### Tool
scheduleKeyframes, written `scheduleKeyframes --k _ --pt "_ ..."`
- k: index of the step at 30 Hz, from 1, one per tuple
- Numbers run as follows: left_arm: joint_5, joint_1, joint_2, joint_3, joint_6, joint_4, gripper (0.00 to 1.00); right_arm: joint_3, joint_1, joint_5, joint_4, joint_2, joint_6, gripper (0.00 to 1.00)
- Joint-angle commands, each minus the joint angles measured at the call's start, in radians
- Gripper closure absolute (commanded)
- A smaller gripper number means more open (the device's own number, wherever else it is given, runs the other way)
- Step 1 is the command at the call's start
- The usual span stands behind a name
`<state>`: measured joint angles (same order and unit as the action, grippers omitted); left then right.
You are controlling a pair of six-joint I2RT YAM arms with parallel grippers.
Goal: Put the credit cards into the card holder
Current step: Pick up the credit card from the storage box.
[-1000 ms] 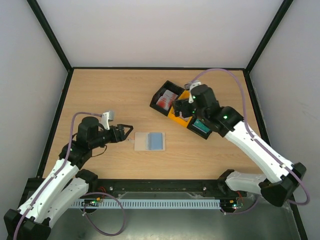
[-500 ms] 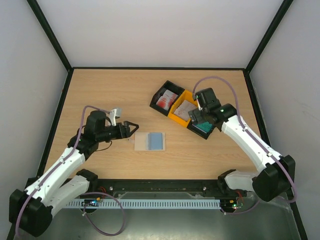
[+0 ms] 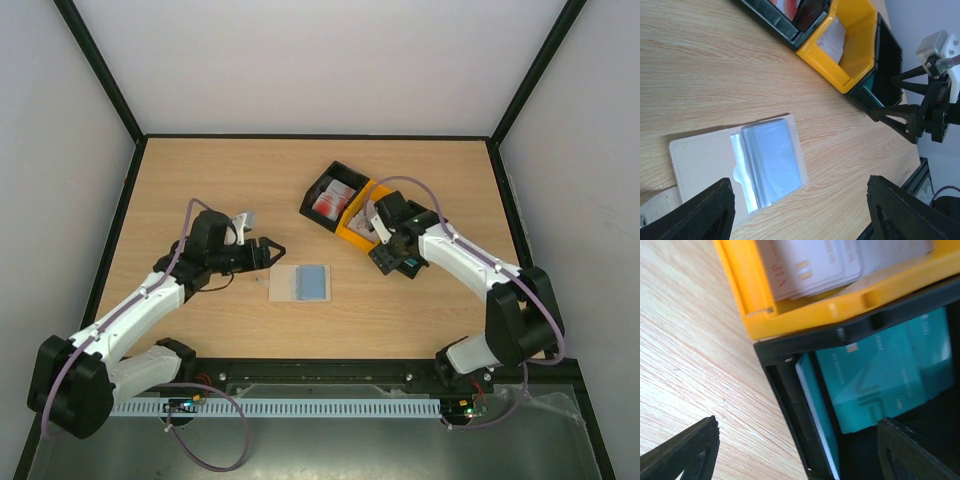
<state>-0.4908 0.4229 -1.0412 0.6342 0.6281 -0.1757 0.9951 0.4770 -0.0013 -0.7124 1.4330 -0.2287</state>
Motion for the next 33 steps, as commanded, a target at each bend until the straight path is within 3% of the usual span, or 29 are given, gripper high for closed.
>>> scheduleKeyframes --k 1,15,33 --pt "-0.001 0.007 -0.048 0.035 -0.029 0.027 0.26 -0.031 -0.005 -0.034 0.019 0.056 -0.032 0.18" --pt "-0.018 0.007 -0.123 0.037 -0.048 0.051 0.26 -0.041 -0.043 -0.082 0.067 0.211 -0.054 0.2" --pt "0.0 0.007 -0.108 0.032 -0.052 0.017 0.26 -0.054 -0.044 -0.127 0.05 0.149 -0.043 0.3"
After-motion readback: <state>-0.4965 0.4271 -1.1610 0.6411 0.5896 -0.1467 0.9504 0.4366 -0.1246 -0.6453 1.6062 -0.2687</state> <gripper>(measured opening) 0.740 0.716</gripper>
